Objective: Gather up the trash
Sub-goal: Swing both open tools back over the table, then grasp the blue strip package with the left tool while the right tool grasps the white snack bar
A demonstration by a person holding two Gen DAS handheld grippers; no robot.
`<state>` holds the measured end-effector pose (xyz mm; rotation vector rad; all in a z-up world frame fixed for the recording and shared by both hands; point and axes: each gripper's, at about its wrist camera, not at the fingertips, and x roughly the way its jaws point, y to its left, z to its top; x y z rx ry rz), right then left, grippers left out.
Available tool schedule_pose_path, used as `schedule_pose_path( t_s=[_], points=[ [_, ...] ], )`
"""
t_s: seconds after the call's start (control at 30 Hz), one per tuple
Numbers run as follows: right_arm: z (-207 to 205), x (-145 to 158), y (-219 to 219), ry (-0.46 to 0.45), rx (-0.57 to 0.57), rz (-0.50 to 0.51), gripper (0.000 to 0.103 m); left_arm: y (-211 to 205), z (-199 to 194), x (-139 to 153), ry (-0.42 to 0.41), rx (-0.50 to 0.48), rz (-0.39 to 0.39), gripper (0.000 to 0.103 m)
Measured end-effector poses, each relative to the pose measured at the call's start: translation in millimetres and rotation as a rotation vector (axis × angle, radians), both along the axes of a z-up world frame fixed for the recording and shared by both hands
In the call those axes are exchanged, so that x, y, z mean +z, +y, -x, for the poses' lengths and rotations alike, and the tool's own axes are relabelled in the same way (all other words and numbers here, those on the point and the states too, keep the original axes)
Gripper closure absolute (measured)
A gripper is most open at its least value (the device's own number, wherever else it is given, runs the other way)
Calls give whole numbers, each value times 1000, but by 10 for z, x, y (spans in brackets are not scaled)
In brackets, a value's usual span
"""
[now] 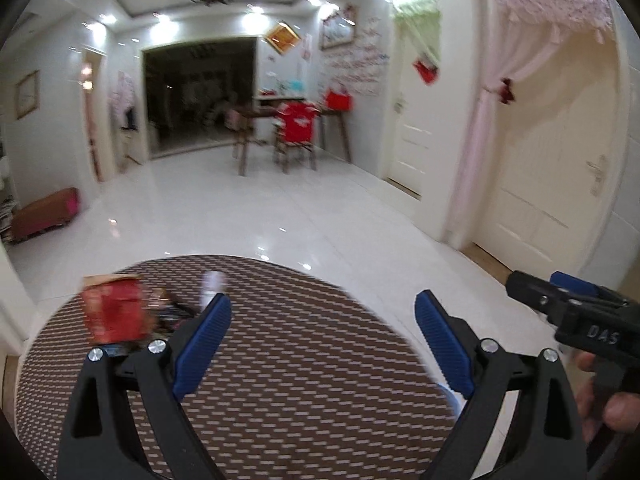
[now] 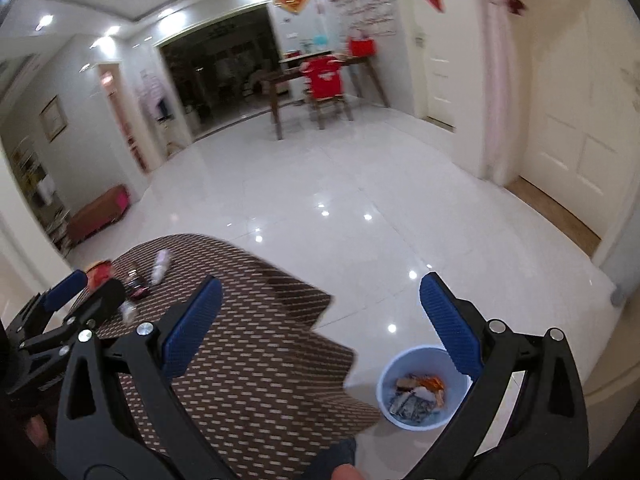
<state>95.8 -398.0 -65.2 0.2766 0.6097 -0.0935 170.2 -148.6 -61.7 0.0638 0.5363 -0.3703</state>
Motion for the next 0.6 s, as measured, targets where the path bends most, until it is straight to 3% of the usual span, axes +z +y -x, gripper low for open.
schedule_pose_path(
  t_s=[0.3, 0.6],
  points=[
    [-449, -85, 1020, 3, 256, 35, 6, 998, -138, -160, 48, 135, -24, 12],
    [-967, -395, 1867, 97, 455, 70, 6, 1892, -337, -462, 122, 275, -63, 12]
  ],
)
